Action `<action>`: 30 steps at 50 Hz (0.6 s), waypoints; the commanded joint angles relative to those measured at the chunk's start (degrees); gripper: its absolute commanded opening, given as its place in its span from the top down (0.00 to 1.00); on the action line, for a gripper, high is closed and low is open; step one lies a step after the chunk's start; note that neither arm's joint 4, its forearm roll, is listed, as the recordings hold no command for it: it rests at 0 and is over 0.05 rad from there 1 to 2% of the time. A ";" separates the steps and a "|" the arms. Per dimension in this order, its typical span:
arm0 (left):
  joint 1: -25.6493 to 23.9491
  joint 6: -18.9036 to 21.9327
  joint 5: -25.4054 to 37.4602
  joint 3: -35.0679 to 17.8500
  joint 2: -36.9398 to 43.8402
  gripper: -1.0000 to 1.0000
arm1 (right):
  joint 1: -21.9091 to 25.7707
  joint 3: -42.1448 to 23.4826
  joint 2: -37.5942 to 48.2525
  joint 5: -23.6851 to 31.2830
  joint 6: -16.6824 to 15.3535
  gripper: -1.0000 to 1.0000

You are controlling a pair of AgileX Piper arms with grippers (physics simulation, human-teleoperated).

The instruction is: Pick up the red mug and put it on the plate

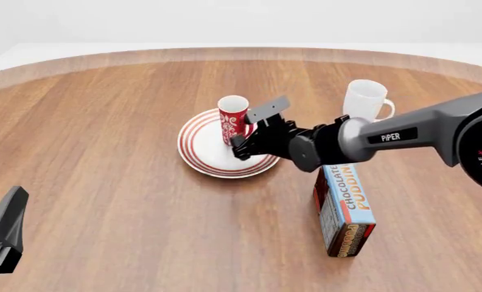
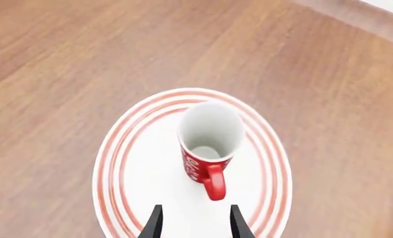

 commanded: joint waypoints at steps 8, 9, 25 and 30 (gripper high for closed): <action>0.00 0.00 0.00 0.00 0.00 0.00 | -0.92 3.88 -5.14 -0.34 -0.47 0.00; 0.00 0.00 0.00 0.00 0.00 0.00 | -0.97 4.20 -5.58 -0.38 -0.53 0.00; 0.00 0.00 0.00 0.00 0.00 0.00 | -1.50 7.91 -11.99 -0.40 -2.02 0.00; 0.00 0.00 0.00 0.00 0.00 0.00 | -1.65 8.89 -14.11 0.04 -2.16 0.00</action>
